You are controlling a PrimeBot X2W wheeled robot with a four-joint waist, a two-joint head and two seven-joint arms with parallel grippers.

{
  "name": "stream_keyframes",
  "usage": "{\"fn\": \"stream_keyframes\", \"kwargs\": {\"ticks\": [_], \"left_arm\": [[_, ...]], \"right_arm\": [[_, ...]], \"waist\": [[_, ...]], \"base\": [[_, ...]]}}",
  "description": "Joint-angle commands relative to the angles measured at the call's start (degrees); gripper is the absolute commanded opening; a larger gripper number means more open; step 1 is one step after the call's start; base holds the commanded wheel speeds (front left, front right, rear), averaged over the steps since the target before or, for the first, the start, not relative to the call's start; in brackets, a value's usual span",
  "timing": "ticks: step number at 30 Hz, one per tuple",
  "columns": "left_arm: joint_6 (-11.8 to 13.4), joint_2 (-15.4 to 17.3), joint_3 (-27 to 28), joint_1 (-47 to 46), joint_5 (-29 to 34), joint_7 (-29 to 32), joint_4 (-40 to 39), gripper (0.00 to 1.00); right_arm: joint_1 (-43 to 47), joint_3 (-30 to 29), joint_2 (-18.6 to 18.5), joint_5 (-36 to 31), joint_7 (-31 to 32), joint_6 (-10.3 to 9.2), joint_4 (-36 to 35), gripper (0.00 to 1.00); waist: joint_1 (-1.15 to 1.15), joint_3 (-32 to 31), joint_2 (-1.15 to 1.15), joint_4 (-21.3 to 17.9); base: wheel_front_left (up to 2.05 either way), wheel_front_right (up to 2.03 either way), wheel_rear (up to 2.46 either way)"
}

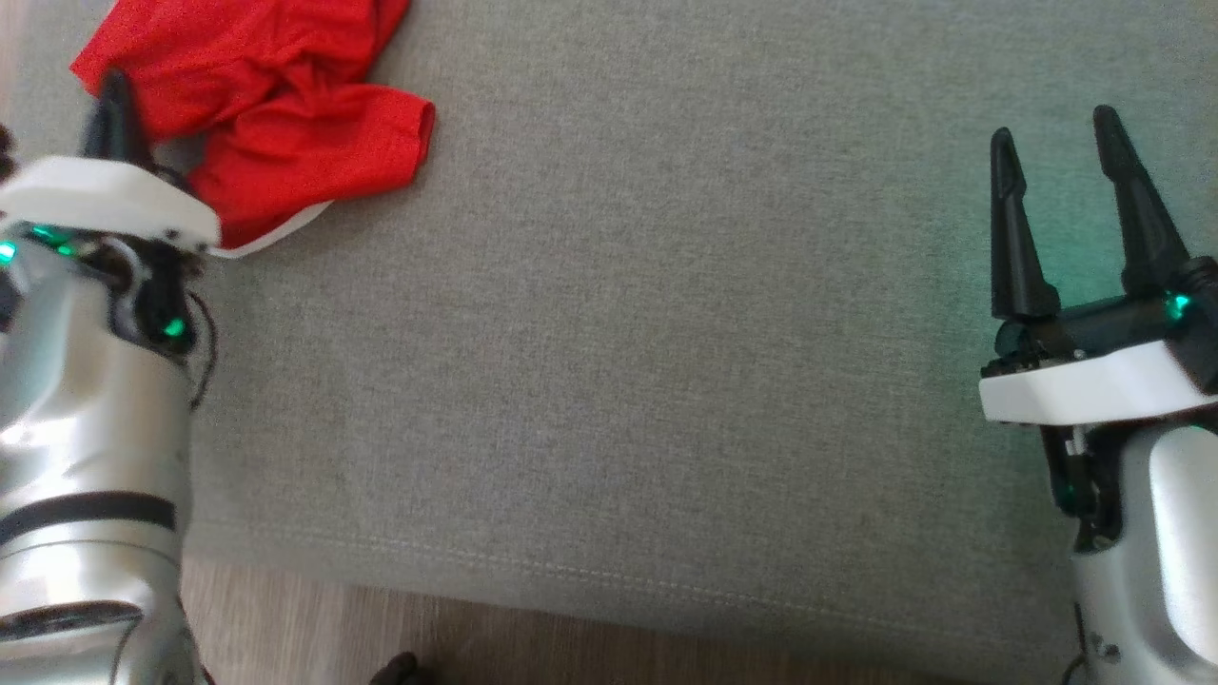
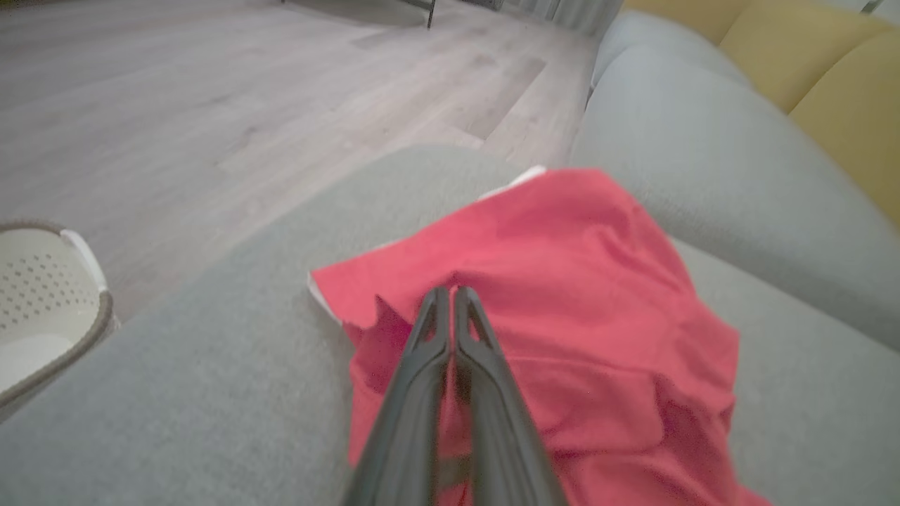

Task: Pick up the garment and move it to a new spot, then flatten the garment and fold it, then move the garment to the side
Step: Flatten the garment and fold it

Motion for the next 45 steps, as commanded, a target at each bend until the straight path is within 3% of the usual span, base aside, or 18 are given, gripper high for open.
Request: {"fn": "stream_keyframes", "kwargs": {"ticks": [1, 5, 10, 16, 26, 30, 35, 42, 45], "left_arm": [[-0.1, 3.7, 2.1, -0.8, -0.1, -0.6, -2.9, 0.00], [1.0, 4.4, 6.8, 1.6, 1.4, -0.7, -14.6, 0.00], [0.7, 2.7, 9.8, 4.7, 4.5, -0.8, -29.5, 0.00], [0.1, 0.8, 4.4, 4.1, 7.6, 0.0, -39.7, 0.00], [-0.2, -3.0, -8.1, -2.2, 10.1, 9.6, -50.2, 0.00], [1.2, -3.3, -12.6, -4.1, 14.5, 12.8, -51.2, 0.00], [2.2, -3.1, -15.8, -4.7, 17.8, 15.6, -45.6, 0.00], [3.6, -1.8, -15.6, -8.7, 19.4, 13.4, -36.0, 0.00], [2.9, -1.6, -17.3, -10.9, 20.6, 12.4, -33.5, 0.00]], "right_arm": [[-0.7, 1.4, 0.7, 0.2, -0.7, 0.37, -1.4, 1.00], [-0.8, 1.7, 1.7, 0.7, -2.4, 0.37, 0.8, 1.00], [-0.6, 2.1, 2.9, 1.6, -4.4, 0.37, 3.6, 1.00], [-0.1, 2.8, 4.0, 3.0, -6.5, 0.37, 6.7, 1.00], [-0.5, 3.4, 4.6, 5.4, -9.0, 0.37, 9.8, 1.00], [-0.9, 4.2, 4.7, 7.6, -9.7, 0.37, 10.4, 1.00], [-2.1, 5.5, 4.7, 9.8, -10.2, 0.37, 10.9, 1.00], [-4.2, 7.3, 4.7, 12.6, -10.3, 0.37, 10.2, 1.00], [-4.4, 7.5, 4.7, 13.5, -10.3, 0.37, 9.9, 1.00]], "waist": [[0.00, -1.2, 0.00, -0.6], [0.00, -4.1, 0.00, -1.6], [0.00, -7.8, 0.00, -3.3], [0.00, -11.6, 0.00, -6.5], [0.00, -13.8, 0.00, -13.8], [0.00, -13.0, 0.00, -17.0], [0.00, -10.6, 0.00, -21.0], [0.00, -6.8, 0.00, -26.2], [0.00, -5.6, 0.00, -27.8]], "base": [[0.00, 0.00, 0.00], [0.00, 0.00, 0.00], [0.00, 0.00, 0.00], [0.00, 0.00, 0.00], [0.00, 0.00, 0.00], [0.00, 0.00, 0.00], [0.00, 0.00, 0.00], [0.00, 0.00, 0.00], [0.00, 0.00, 0.00]]}}
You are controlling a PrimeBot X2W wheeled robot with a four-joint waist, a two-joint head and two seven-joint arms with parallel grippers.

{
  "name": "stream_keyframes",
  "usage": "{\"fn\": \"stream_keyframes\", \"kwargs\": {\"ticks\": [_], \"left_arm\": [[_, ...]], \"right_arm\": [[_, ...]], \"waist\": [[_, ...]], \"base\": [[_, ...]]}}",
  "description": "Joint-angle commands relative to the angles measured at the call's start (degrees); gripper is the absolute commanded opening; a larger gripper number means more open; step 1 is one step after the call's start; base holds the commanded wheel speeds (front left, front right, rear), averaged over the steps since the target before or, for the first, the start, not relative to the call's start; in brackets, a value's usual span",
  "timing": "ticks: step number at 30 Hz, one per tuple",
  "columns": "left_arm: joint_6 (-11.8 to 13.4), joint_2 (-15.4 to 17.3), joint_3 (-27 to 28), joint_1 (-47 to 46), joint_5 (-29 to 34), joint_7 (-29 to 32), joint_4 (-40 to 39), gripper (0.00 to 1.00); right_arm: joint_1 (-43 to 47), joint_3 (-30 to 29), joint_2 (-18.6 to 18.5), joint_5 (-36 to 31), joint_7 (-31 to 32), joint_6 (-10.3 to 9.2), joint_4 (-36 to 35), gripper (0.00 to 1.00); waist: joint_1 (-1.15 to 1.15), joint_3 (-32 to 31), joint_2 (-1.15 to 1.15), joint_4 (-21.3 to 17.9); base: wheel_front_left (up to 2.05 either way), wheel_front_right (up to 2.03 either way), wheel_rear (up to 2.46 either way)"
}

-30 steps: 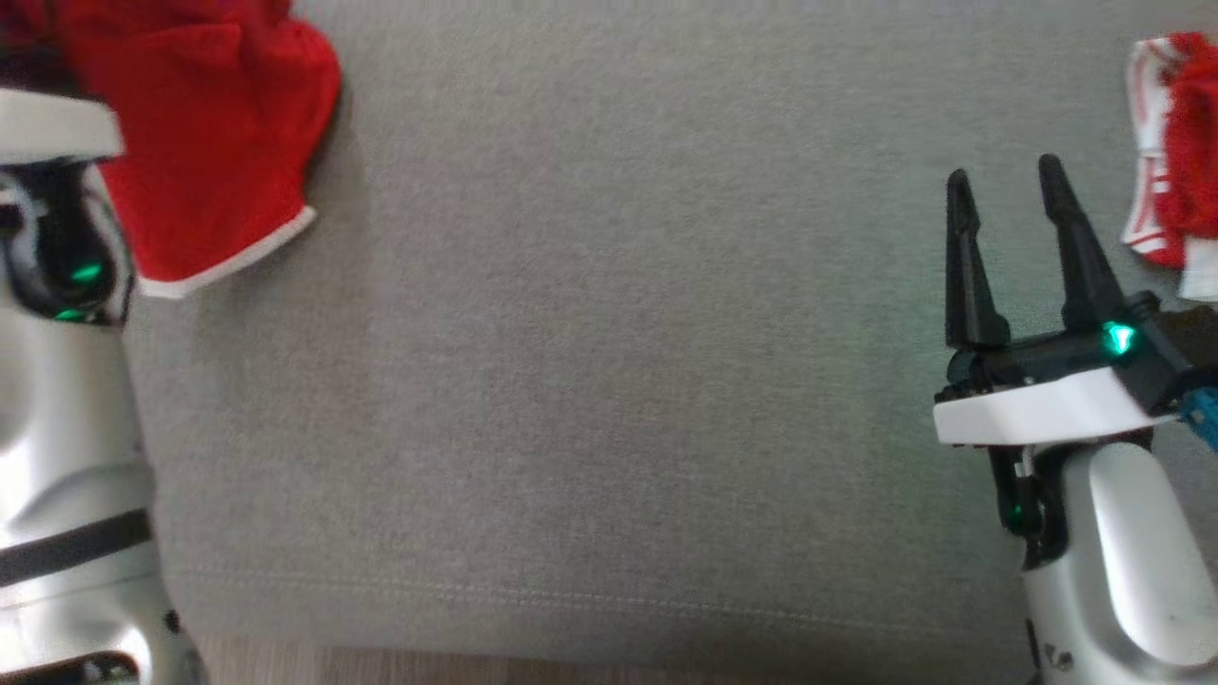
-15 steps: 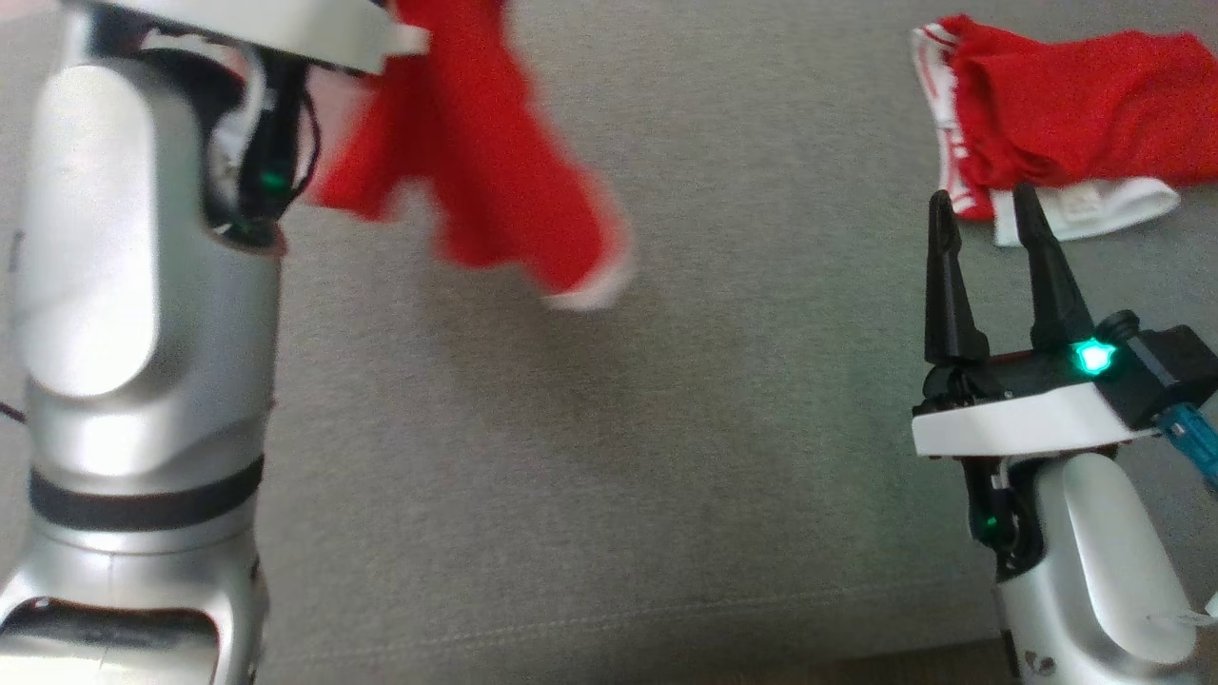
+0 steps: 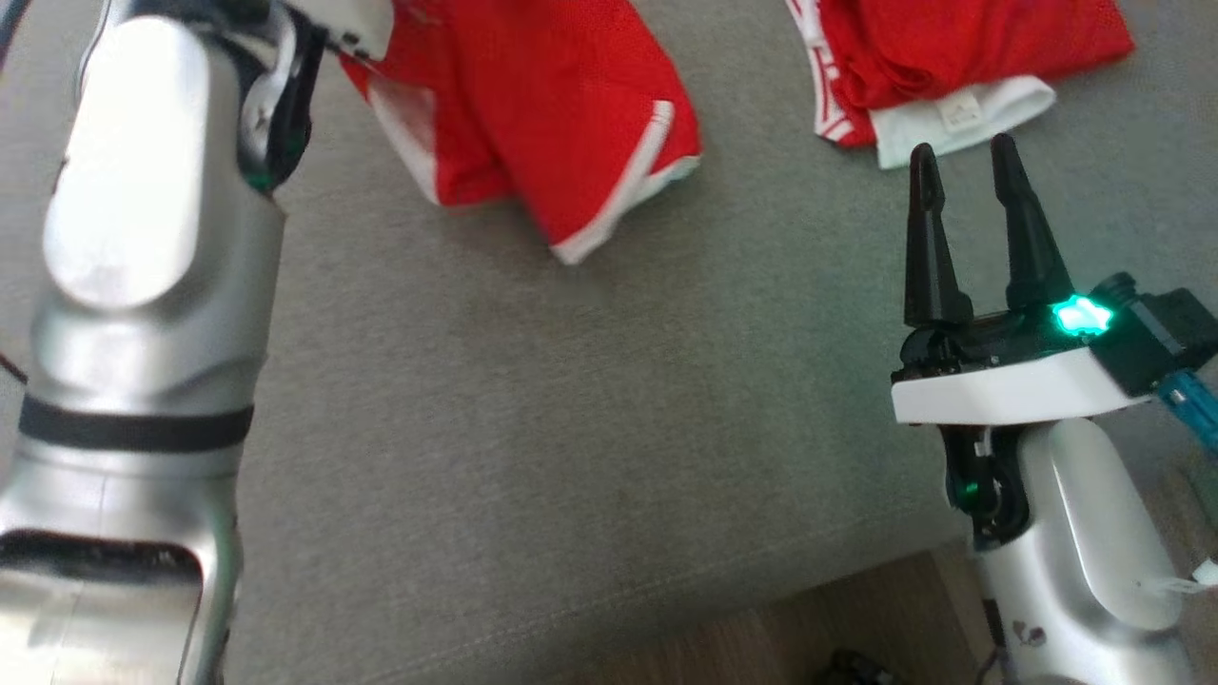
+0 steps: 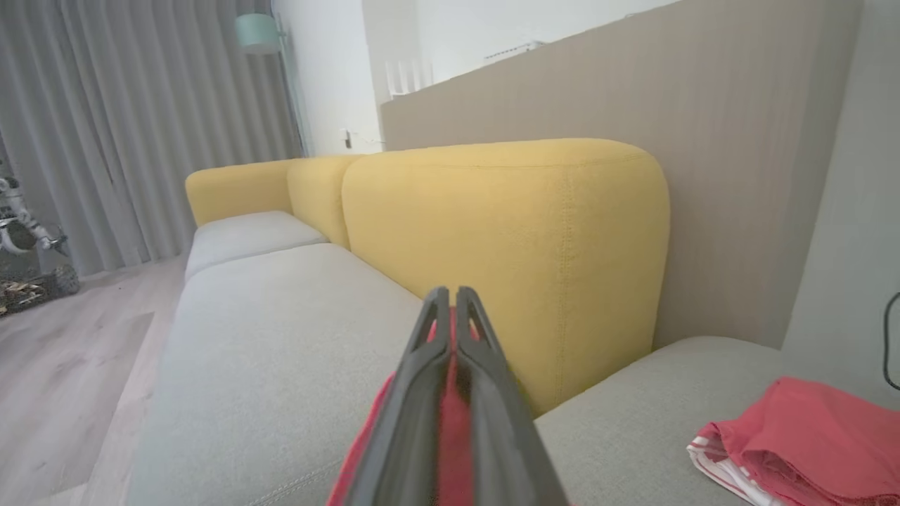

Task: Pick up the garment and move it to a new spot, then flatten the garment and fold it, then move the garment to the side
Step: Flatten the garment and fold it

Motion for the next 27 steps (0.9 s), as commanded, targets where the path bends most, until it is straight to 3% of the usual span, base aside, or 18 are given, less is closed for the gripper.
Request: {"fn": "stream_keyframes", "kwargs": {"ticks": [1, 8, 9, 10, 11, 14, 18, 22, 27], "left_arm": [[-0.6, 1.4, 0.1, -3.7, 0.9, -0.8, -1.3, 0.00], [-1.7, -3.0, -6.2, -6.3, -1.0, -6.2, 5.7, 0.00], [-1.9, -3.3, -7.7, -6.1, -2.2, -7.0, 6.8, 0.25], [-2.3, -3.5, -9.2, -5.6, -4.3, -7.5, 8.0, 0.79], [-2.6, -3.6, -11.6, -5.0, -7.1, -7.6, 8.7, 1.00], [-2.5, -3.6, -18.9, -3.7, -12.9, -7.8, 10.0, 1.00], [-1.2, -3.6, -24.5, -2.9, -18.1, -9.3, 10.7, 1.00], [0.1, -3.6, -25.8, -2.7, -20.1, -10.8, 11.3, 1.00], [2.7, -2.6, -22.0, -0.8, -21.6, -13.2, 10.0, 1.00]], "right_arm": [[-1.0, 1.4, 0.3, 0.7, -0.5, 0.37, -2.1, 1.00], [-1.7, 3.2, 0.3, 2.4, -0.5, 0.37, -2.2, 1.00], [-1.9, 3.4, 0.3, 2.5, -0.5, 0.37, -2.2, 1.00], [-2.0, 3.5, 0.3, 2.6, -0.5, 0.37, -2.1, 1.00], [-2.2, 3.7, 0.3, 2.8, -0.5, 0.37, -1.9, 1.00], [-2.5, 3.9, 0.3, 2.9, -0.6, 0.37, -1.4, 1.00], [-2.4, 2.7, 0.3, 2.3, -0.6, 0.37, -1.3, 1.00], [-2.2, 2.4, 0.3, 1.3, -0.6, 0.37, -1.1, 1.00], [-1.7, 1.2, 0.3, -0.8, -0.6, 0.37, -1.1, 1.00]], "waist": [[0.00, 1.9, 0.00, -2.1], [0.00, 3.5, 0.00, -4.9], [0.00, 3.6, 0.00, -5.2], [0.00, 3.6, 0.00, -5.4], [0.00, 3.6, 0.00, -5.7], [0.00, 3.3, 0.00, -5.9], [0.00, 2.7, 0.00, -4.2], [0.00, 1.9, 0.00, -2.1], [0.00, -0.4, 0.00, 2.9]], "base": [[0.00, 0.00, 0.00], [0.00, 0.00, 0.00], [0.00, 0.00, 0.00], [0.00, 0.00, 0.00], [0.00, 0.00, 0.00], [0.00, 0.00, 0.00], [0.00, 0.00, 0.00], [0.00, 0.00, 0.00], [0.00, 0.00, 0.00]]}}
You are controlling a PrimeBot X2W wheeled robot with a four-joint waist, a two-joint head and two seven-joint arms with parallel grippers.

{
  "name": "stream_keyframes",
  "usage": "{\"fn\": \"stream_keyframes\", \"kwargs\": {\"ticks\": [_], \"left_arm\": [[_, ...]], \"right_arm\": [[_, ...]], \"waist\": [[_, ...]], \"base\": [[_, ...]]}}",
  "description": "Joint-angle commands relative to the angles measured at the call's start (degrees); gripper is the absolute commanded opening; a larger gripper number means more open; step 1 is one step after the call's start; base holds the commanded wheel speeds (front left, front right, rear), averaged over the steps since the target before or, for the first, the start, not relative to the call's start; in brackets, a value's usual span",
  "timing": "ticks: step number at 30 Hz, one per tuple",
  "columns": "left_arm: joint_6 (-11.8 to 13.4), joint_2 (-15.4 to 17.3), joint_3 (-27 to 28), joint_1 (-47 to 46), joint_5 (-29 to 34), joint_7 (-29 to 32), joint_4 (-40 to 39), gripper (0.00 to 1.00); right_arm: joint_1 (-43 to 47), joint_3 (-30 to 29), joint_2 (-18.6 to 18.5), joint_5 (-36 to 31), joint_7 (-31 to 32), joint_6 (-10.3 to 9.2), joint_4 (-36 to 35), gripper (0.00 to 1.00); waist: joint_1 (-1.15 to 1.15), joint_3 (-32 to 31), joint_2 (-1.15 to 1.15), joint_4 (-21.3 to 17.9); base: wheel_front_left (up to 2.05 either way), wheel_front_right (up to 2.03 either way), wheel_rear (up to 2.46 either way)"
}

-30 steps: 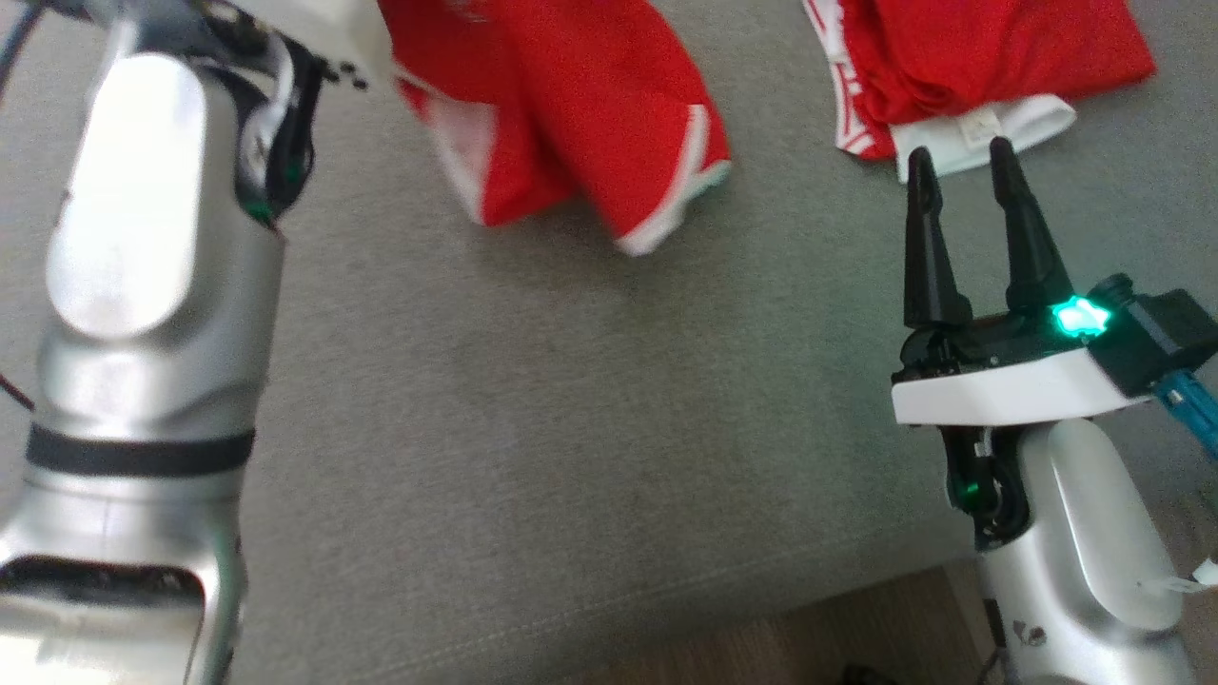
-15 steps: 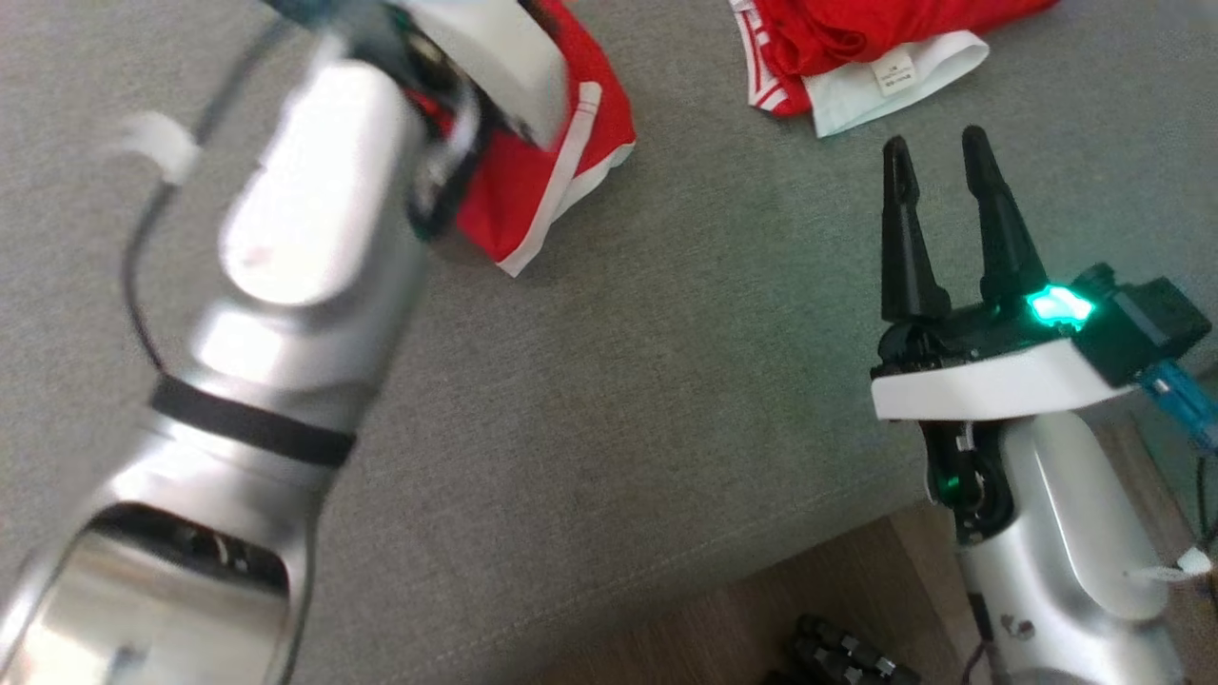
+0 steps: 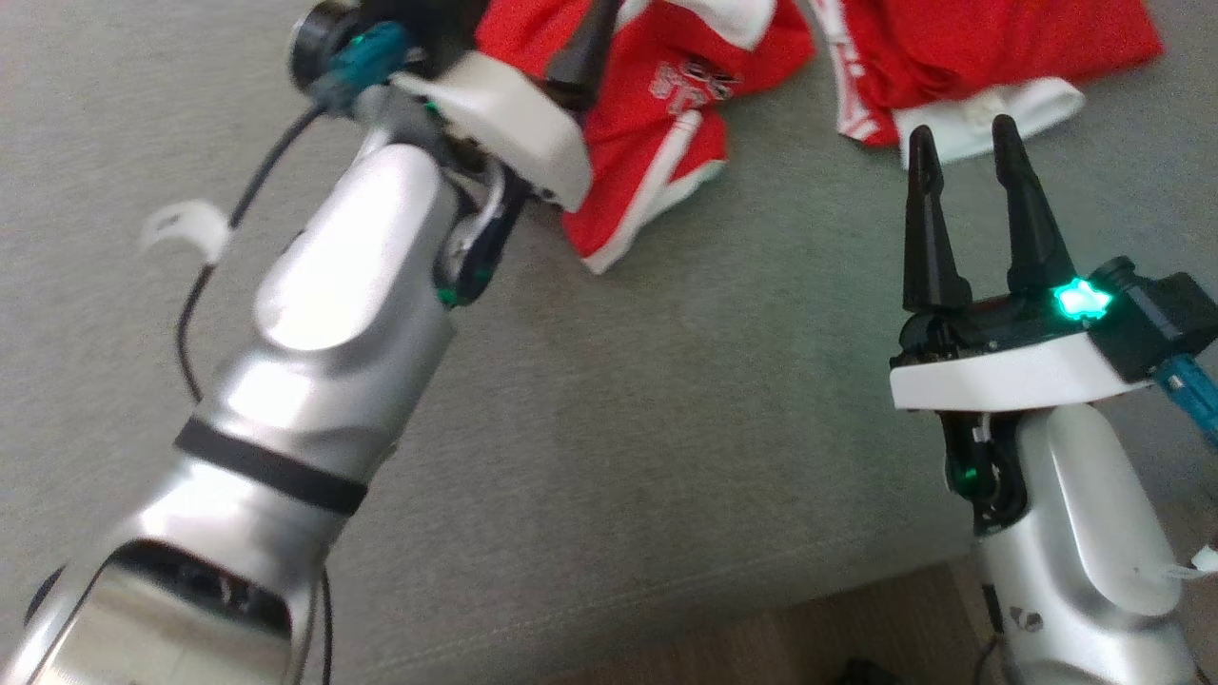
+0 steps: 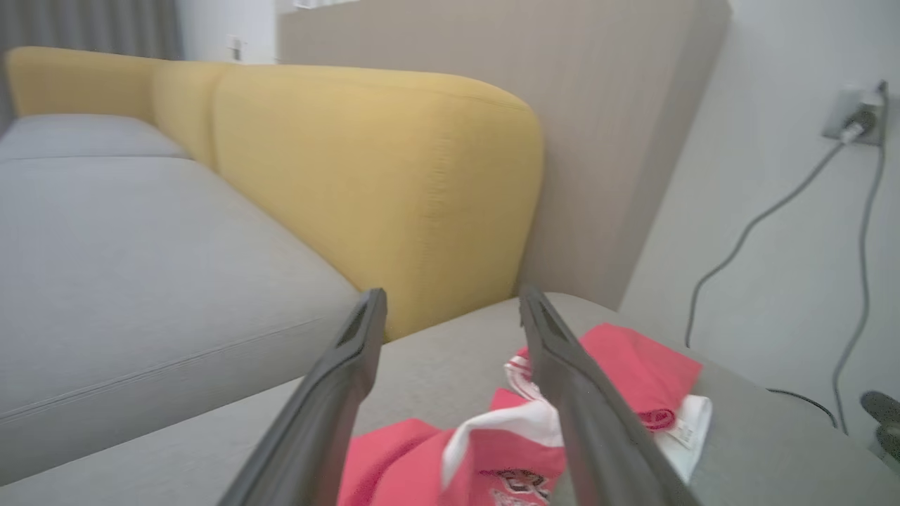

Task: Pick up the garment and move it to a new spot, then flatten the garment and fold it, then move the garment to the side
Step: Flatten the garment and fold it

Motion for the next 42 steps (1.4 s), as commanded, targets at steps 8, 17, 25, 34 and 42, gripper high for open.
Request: {"fn": "stream_keyframes", "kwargs": {"ticks": [8, 17, 25, 34, 42], "left_arm": [[2.7, 7.6, 13.3, 14.4, 0.0, -0.8, -15.3, 1.00], [1.7, 3.0, 26.1, 40.3, 4.7, -0.8, -27.3, 1.00], [-0.3, 0.6, 28.9, 44.7, 5.2, -0.8, -29.1, 1.00], [0.9, 0.5, 25.4, 43.5, 2.3, -0.8, -29.6, 1.00], [1.7, 0.5, 23.4, 43.1, 0.6, -0.8, -29.8, 1.00]], "right_arm": [[2.2, 0.0, 0.3, -6.0, -0.3, 0.37, 0.4, 1.00], [6.4, -2.0, 0.0, -8.3, 1.3, 0.37, 2.3, 1.00], [5.3, -0.2, -0.4, -8.3, 4.5, 0.37, 2.2, 1.00], [-2.5, 0.8, -1.7, -4.1, 13.7, 0.37, 7.9, 1.00], [-8.6, -1.2, -3.3, -3.3, 17.3, 0.37, 15.2, 1.00]], "waist": [[0.00, -6.0, 0.00, 11.5], [0.00, -9.9, 0.00, 17.7], [0.00, -10.1, 0.00, 20.5], [0.00, -6.7, 0.00, 24.6], [0.00, -4.4, 0.00, 27.9]], "base": [[0.00, 0.00, 0.00], [0.00, 0.00, 0.00], [0.00, 0.00, 0.00], [0.00, 0.00, 0.00], [0.00, 0.00, 0.00]]}}
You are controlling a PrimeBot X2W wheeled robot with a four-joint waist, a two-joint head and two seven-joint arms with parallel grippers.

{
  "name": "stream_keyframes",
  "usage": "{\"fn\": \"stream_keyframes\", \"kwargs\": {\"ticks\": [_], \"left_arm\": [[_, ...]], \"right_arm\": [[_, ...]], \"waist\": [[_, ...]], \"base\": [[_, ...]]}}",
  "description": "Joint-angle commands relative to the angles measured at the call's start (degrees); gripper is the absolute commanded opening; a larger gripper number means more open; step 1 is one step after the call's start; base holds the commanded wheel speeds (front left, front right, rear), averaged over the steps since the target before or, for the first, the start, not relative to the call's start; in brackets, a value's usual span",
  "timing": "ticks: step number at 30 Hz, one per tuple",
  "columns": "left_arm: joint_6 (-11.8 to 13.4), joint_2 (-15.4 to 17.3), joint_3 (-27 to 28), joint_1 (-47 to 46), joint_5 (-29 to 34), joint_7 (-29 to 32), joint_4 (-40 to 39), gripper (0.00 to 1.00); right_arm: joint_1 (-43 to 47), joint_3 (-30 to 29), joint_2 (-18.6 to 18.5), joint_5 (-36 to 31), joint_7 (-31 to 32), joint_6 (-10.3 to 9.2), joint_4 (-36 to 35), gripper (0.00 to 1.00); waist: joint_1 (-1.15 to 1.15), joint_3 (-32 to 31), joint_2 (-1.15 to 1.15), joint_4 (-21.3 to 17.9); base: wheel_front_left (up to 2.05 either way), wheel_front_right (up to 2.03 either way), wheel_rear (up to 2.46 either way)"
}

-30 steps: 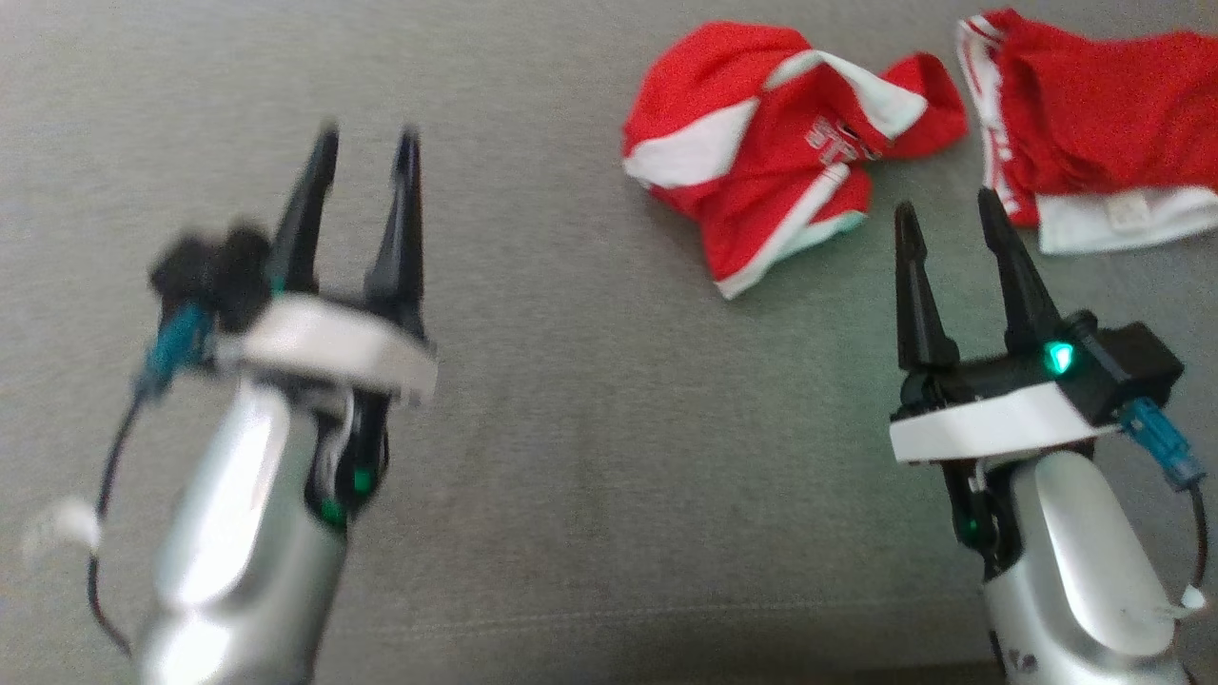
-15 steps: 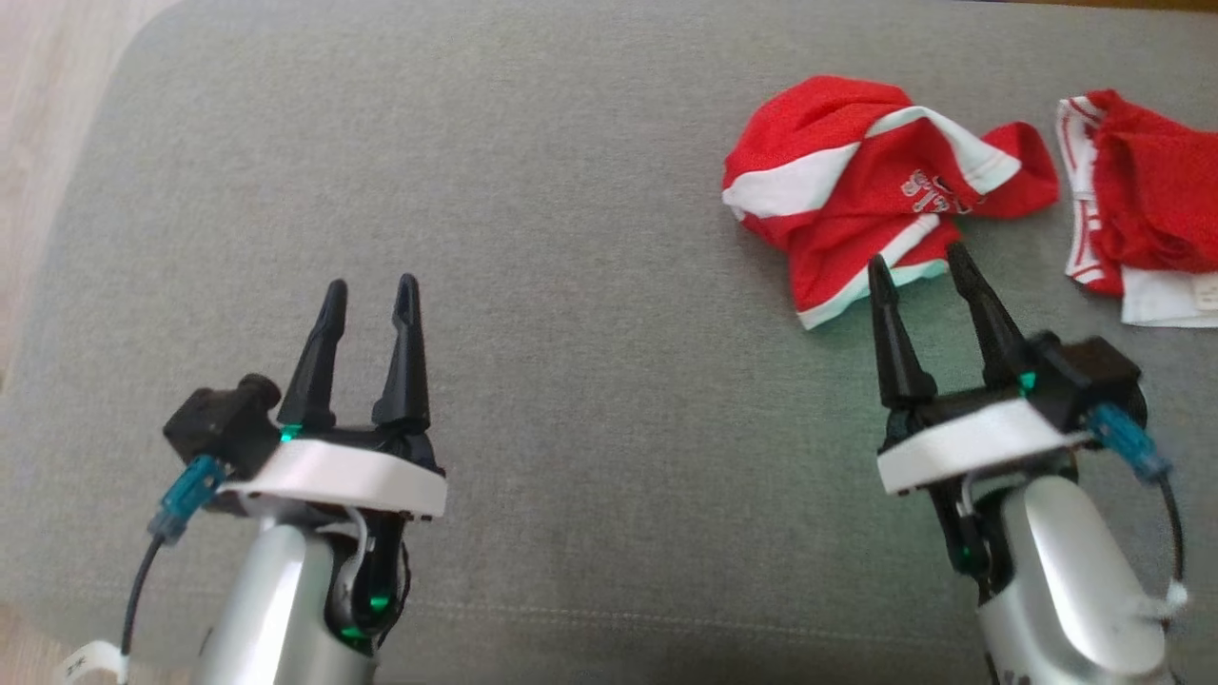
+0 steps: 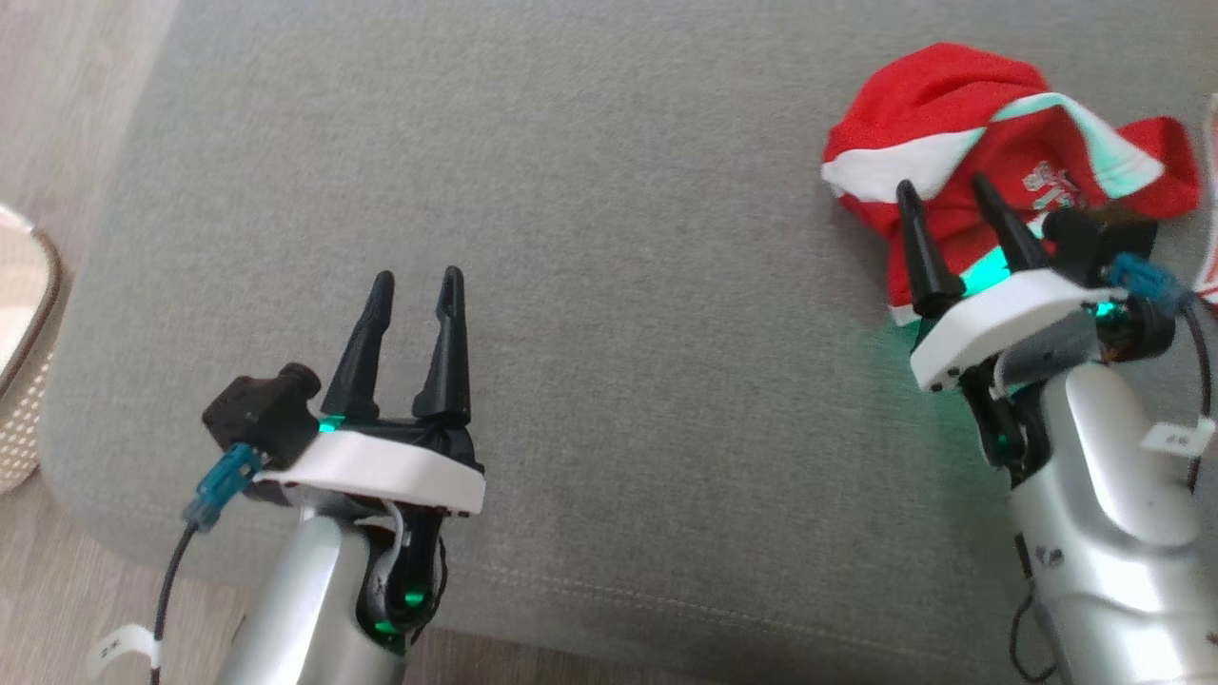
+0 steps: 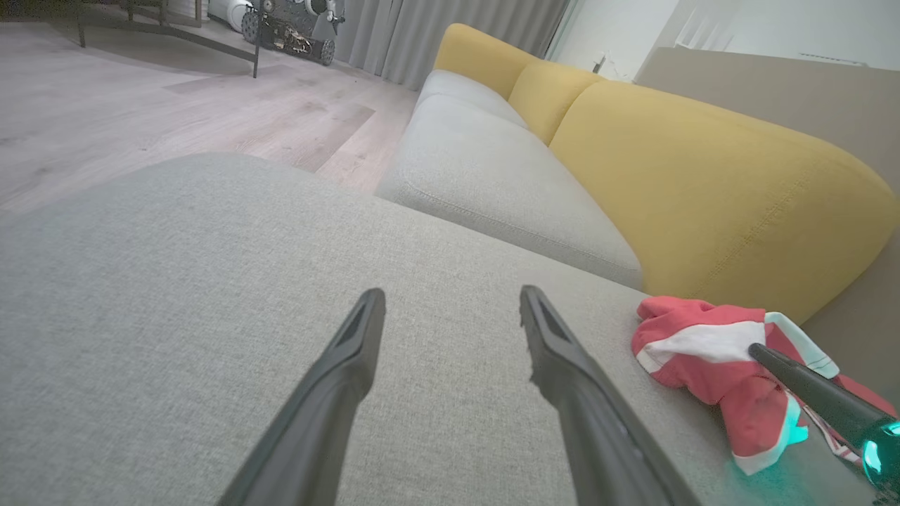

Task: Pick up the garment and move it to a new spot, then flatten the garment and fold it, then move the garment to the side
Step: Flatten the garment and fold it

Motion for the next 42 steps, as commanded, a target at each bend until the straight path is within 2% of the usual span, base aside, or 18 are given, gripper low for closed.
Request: {"fn": "stream_keyframes", "kwargs": {"ticks": [1, 2, 3, 4, 11, 17, 21, 27, 32, 40, 41, 42], "left_arm": [[0.2, 0.4, 1.6, -2.1, -0.4, -0.3, -2.1, 1.00], [0.4, 0.4, 1.4, -2.2, -0.6, -0.3, -2.1, 1.00], [0.4, 0.4, 1.3, -2.3, -0.7, -0.3, -2.1, 1.00], [0.5, 0.4, 1.1, -2.3, -0.8, -0.3, -2.1, 1.00], [0.8, 0.4, 1.3, -1.6, -0.7, -0.3, -1.2, 1.00], [0.3, 0.4, 1.5, -0.8, -0.2, -0.3, -0.5, 1.00], [0.3, 0.4, 1.1, -0.1, -0.1, -0.3, -0.5, 1.00], [0.2, 0.4, -0.1, 0.4, -0.4, -0.3, -1.0, 1.00], [0.5, 0.4, -1.4, -0.5, -1.6, -0.3, -1.5, 1.00], [0.9, 0.4, -3.2, -1.7, -3.5, -0.3, -1.5, 1.00], [1.1, 0.4, -3.6, -1.9, -3.9, -0.3, -1.7, 1.00], [1.2, 0.4, -3.8, -2.0, -4.1, -0.3, -1.8, 1.00]], "right_arm": [[-2.0, 1.1, 0.1, 0.1, 0.2, 0.37, -1.4, 1.00], [-2.6, 1.3, -0.3, 0.0, 0.3, 0.37, -0.5, 1.00], [-3.3, 2.0, -0.6, 0.0, 0.3, 0.37, 0.1, 0.92], [-3.9, 2.6, -0.9, -0.1, -0.2, 0.37, 0.5, 0.00], [-6.0, 9.0, -2.9, -0.7, -6.9, 0.37, -2.3, 0.00], [-6.6, 11.6, -2.8, 0.3, -9.8, 0.37, -9.6, 0.00], [-7.1, 11.1, -2.5, 0.6, -9.0, 0.37, -15.9, 0.00], [-8.6, 9.6, -3.0, -0.9, -3.1, 0.37, -21.1, 0.00], [-13.1, 10.0, -4.1, -1.8, 2.9, 0.37, -15.1, 0.00], [-24.5, 12.7, -3.5, -2.2, 4.1, 0.37, 2.1, 0.00], [-27.4, 13.6, -3.1, -2.5, 3.8, 0.37, 8.1, 0.47], [-28.9, 14.1, -3.1, -3.2, 3.1, 0.37, 11.0, 1.00]], "waist": [[0.00, 0.8, 0.00, 0.8], [0.00, 1.0, 0.00, 1.1], [0.00, 1.1, 0.00, 1.3], [0.00, 1.2, 0.00, 1.4], [0.00, -0.9, 0.00, 0.1], [0.00, -4.8, 0.00, -2.0], [0.00, -6.6, 0.00, -2.1], [0.00, -6.0, 0.00, 0.3], [0.00, -3.1, 0.00, 3.9], [0.00, -0.1, 0.00, 8.5], [0.00, 0.3, 0.00, 9.4], [0.00, 0.5, 0.00, 9.8]], "base": [[0.00, 0.00, 0.00], [0.00, 0.00, 0.00], [0.00, 0.00, 0.00], [0.00, 0.00, 0.00], [0.00, 0.00, 0.00], [0.00, 0.00, 0.00], [0.00, 0.00, 0.00], [0.00, 0.00, 0.00], [0.00, 0.00, 0.00], [0.00, 0.00, 0.00], [0.00, 0.00, 0.00], [0.00, 0.00, 0.00]]}}
